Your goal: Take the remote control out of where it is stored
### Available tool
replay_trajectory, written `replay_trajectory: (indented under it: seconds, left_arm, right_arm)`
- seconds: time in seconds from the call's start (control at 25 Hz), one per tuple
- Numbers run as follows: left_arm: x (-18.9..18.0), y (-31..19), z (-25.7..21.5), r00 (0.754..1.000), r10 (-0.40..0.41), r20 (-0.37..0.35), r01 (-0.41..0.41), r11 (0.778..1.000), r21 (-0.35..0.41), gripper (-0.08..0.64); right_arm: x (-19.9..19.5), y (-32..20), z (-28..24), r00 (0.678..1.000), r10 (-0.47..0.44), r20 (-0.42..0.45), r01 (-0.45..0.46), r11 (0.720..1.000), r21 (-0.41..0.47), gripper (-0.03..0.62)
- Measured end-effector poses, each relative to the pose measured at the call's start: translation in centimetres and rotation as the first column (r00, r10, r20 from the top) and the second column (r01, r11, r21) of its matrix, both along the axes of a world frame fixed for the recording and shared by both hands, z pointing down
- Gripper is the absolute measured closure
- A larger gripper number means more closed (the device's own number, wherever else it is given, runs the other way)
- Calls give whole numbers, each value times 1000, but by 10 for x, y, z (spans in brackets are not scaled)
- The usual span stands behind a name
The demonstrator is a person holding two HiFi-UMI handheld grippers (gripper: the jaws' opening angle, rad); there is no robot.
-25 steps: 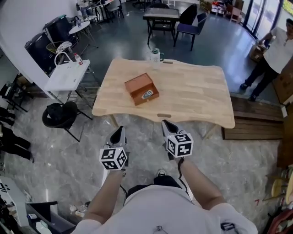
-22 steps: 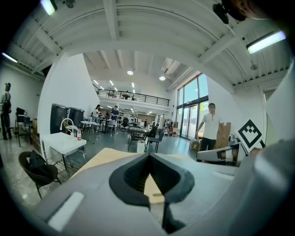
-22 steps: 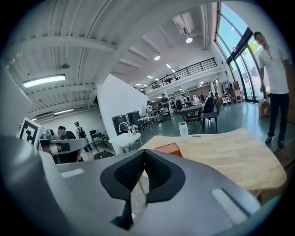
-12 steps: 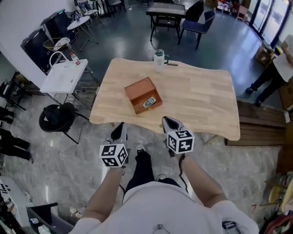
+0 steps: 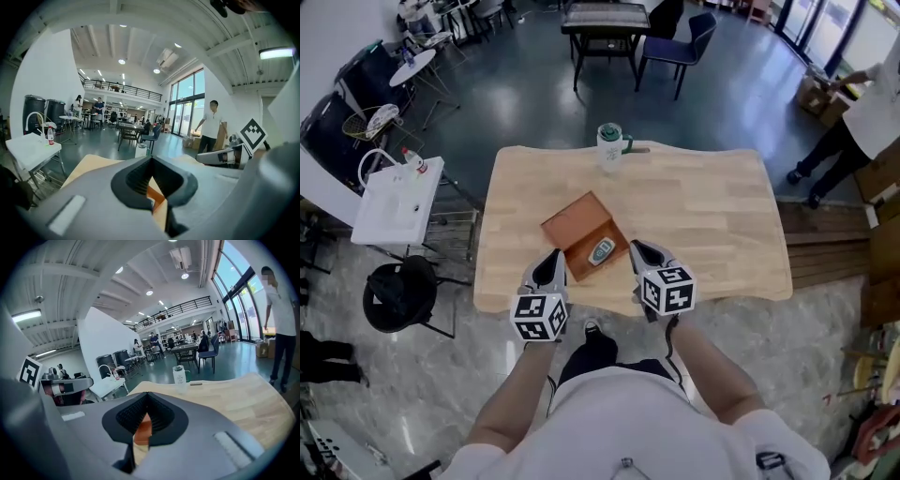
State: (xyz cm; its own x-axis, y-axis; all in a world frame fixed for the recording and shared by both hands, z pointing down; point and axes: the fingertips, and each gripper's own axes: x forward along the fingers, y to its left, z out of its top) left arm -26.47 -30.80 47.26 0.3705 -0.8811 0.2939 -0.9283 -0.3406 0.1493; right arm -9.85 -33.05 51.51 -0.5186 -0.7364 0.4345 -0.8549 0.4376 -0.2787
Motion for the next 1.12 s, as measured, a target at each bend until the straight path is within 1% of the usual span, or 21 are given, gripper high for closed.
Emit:
replay_trajectory:
  seconds: [0.16,0.36,0.48,0.56,0.64,0.72,0.8,0.84,0.92,1.0,1.04,1.08,1.12]
  left_arm:
    - [-3,-54,14,997,77,2,-77,997,-25,558]
    - [7,-91,46,991,135,0,-134,985,-112,558]
    - [21,-104,63,984,180,7,-177,972,-153,558]
    - [34,-109,80,976,215,22,-207,960,-190,558]
    - [49,-114,102,965,258,46,-241,941,-239,526]
    - [67,-121,130,946,315,79,-278,912,-302,490]
    - [84,-123,167,917,383,116,-314,869,-382,445]
    - [92,-123,188,897,420,136,-329,842,-428,430]
    - [104,-122,235,856,490,165,-343,777,-528,384]
    - [110,-120,283,816,544,194,-329,713,-619,343]
    - [110,-120,305,796,566,215,-313,689,-654,331]
    - [109,-119,325,777,583,237,-294,670,-682,326]
    - [106,-119,341,763,593,258,-270,655,-706,325]
  right_arm:
    - [-10,-44,4,998,56,-6,-56,998,-10,566]
    - [-10,-79,19,996,92,-22,-93,995,-44,566]
    - [-7,-94,28,995,99,-19,-100,993,-69,566]
    - [-5,-104,37,996,90,-18,-91,992,-82,566]
    - [-1,-114,46,996,86,-15,-87,992,-93,566]
    - [6,-122,55,996,89,-8,-90,990,-110,566]
    - [15,-125,67,995,100,-5,-100,986,-134,566]
    - [21,-124,73,994,109,-6,-108,983,-148,566]
    - [36,-122,87,991,131,-9,-131,975,-178,566]
    - [53,-119,102,988,156,-18,-156,967,-202,566]
    - [62,-117,109,985,168,-24,-169,962,-214,566]
    - [70,-114,116,983,181,-30,-183,957,-226,566]
    - [79,-110,123,980,194,-36,-197,951,-237,566]
